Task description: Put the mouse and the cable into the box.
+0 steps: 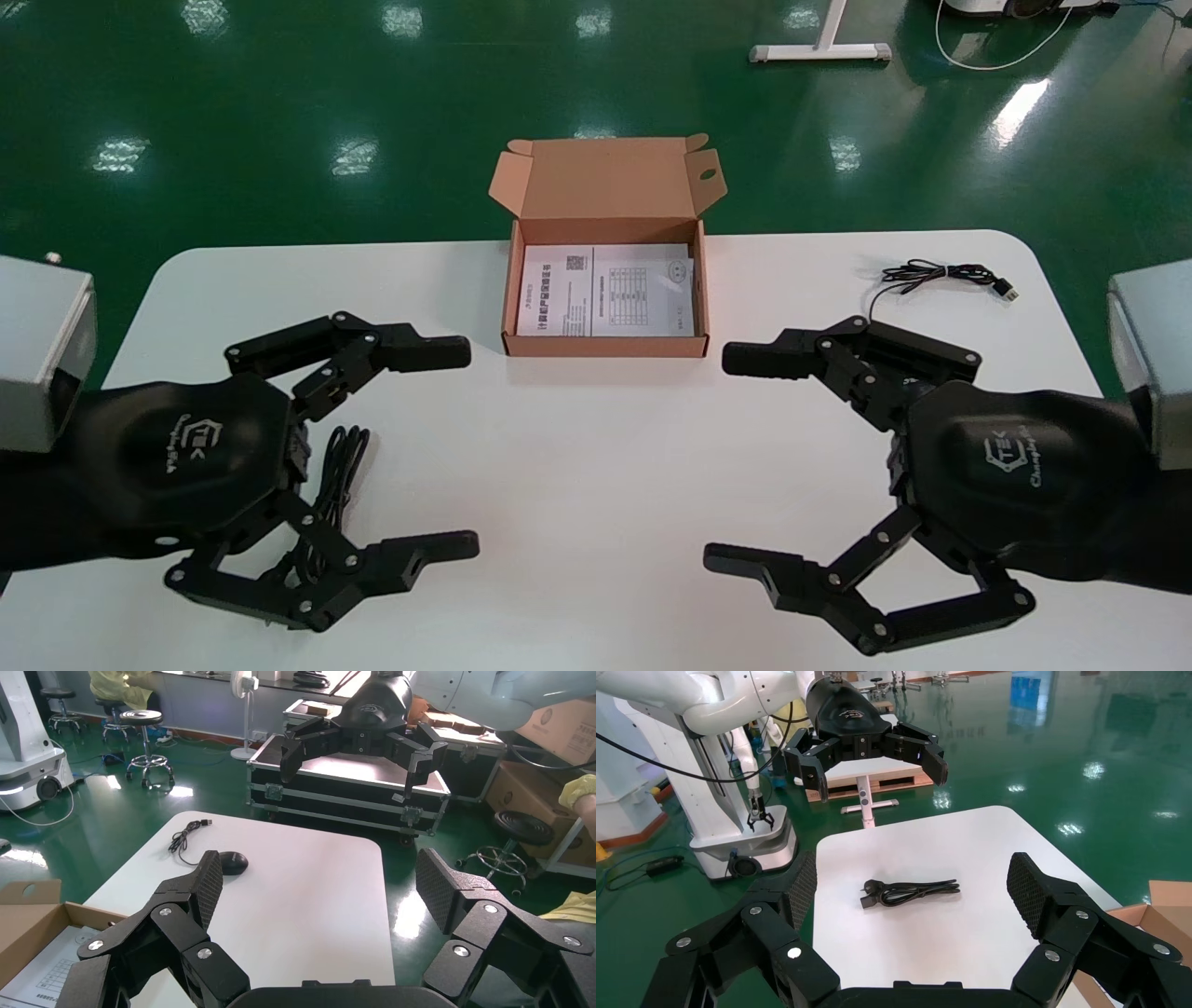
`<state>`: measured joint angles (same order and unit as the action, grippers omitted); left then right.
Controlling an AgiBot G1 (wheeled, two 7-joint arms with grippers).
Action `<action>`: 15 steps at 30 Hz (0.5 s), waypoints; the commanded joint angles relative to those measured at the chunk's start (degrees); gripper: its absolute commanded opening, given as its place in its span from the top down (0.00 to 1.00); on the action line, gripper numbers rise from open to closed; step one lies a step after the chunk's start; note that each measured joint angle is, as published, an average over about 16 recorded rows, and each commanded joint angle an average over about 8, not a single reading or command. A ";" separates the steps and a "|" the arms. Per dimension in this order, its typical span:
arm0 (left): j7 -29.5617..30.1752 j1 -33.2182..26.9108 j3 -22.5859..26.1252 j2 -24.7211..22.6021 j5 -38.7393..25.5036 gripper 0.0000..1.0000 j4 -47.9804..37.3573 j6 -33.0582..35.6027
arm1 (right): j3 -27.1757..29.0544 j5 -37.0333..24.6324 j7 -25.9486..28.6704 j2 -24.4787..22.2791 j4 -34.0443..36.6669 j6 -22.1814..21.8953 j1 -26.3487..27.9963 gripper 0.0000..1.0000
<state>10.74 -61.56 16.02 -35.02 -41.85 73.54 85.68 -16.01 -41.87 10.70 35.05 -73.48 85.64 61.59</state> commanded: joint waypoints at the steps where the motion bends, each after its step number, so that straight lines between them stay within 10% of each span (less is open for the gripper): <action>1: 0.00 0.00 0.00 0.00 0.00 0.00 0.00 0.00 | 0.00 0.00 0.00 0.00 0.00 0.00 0.00 0.00; 15: -0.54 0.35 0.17 -0.25 -0.78 0.00 -0.20 -0.68 | -0.08 -1.38 -0.32 -0.38 0.31 -1.12 -0.10 0.00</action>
<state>9.61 -61.04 16.12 -35.23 -43.31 73.34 84.32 -16.15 -44.24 10.23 34.55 -72.97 83.49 61.47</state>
